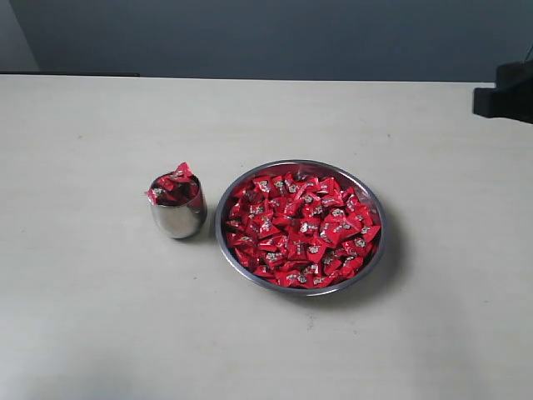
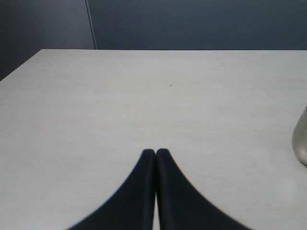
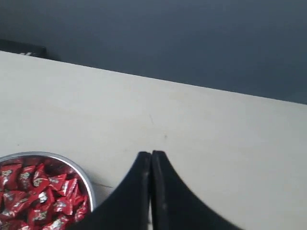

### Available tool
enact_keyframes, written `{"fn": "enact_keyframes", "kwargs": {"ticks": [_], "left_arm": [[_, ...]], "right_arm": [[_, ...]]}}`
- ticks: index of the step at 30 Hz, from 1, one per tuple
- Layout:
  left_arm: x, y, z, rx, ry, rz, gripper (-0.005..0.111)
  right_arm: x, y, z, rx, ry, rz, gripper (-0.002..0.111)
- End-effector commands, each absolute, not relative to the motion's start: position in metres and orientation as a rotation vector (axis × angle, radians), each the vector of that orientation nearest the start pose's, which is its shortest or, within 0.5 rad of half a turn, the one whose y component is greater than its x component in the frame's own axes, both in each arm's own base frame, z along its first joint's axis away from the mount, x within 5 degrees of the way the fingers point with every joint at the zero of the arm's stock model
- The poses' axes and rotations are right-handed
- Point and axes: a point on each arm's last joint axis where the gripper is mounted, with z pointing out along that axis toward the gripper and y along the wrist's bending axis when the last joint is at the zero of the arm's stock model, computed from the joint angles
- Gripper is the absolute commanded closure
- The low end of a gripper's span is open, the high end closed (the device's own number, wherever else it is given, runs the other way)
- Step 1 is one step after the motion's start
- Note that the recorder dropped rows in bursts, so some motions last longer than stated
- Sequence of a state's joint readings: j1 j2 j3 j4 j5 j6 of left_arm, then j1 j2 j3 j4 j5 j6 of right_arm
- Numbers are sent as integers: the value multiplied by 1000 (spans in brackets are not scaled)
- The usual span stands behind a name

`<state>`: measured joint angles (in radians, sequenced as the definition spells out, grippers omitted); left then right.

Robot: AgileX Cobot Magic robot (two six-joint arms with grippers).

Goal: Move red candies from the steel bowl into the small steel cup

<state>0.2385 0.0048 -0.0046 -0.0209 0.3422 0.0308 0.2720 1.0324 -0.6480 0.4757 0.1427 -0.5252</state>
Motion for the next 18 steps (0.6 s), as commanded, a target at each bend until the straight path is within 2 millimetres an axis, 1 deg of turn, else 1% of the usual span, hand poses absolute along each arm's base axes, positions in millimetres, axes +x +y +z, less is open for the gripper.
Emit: {"fn": "enact_keyframes", "kwargs": {"ticks": [1,4,8,13,18], "left_arm": [[52,12,183,-195,1810,162,106],[52,12,183,-195,1810,162,106],[52,12,183,-195,1810,162,106],[52,12,183,-195,1810,162,106],[52,12,183,-195,1810,162,106]], "right_arm": [[192,37,306,-273,1981,160,109],[178,23,312,-211,1944,112,109],[153,8,311,-140,1890,39,109],[125,5,296,-131,1850,3,109],[101,5,275,-136,1812,-13,109]]}}
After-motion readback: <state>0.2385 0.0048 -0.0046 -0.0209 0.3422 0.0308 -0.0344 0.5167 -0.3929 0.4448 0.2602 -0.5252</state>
